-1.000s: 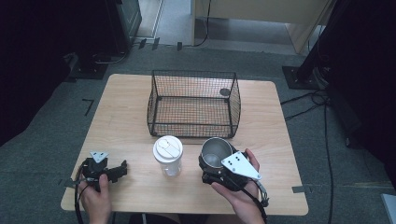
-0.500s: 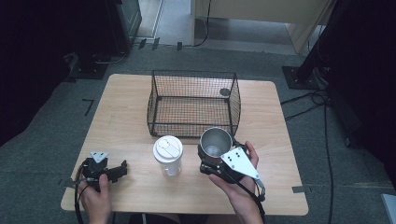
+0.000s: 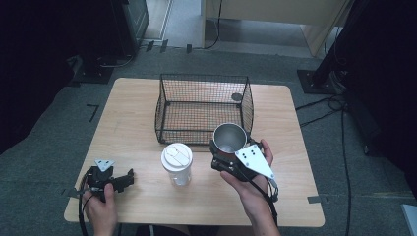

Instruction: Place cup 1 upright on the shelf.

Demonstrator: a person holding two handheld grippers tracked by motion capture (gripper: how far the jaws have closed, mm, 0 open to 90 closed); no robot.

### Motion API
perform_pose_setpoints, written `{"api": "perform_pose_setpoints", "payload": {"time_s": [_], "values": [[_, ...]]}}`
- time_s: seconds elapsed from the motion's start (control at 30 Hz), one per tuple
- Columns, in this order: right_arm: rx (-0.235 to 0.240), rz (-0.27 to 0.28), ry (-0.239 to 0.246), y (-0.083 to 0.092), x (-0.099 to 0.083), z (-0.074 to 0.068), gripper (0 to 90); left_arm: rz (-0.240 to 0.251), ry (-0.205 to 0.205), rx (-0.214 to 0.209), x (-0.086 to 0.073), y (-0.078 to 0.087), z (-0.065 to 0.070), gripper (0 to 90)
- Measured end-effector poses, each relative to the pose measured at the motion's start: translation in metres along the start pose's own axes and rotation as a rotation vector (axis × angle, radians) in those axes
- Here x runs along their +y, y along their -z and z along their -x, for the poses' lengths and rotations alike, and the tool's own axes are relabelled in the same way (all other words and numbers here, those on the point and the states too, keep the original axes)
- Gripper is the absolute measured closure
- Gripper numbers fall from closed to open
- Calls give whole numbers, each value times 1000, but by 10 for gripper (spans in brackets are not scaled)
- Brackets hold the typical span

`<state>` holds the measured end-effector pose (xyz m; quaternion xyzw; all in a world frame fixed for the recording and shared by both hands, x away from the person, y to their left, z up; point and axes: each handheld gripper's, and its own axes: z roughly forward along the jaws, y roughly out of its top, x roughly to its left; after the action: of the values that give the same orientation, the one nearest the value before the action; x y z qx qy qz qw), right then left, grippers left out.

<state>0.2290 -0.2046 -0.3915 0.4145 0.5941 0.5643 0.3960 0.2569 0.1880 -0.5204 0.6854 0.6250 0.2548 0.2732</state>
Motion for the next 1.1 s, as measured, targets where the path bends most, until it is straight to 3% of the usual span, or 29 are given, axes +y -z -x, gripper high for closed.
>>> {"api": "perform_pose_setpoints", "payload": {"time_s": [0.6, 1.1], "values": [[-43, 17, -43, -41, 16, 19, 72, -2, 0, 0, 0, 0, 0, 1], [-96, 7, -61, -76, 13, 40, 72, 0, 0, 1, 0, 0, 0, 1]]}}
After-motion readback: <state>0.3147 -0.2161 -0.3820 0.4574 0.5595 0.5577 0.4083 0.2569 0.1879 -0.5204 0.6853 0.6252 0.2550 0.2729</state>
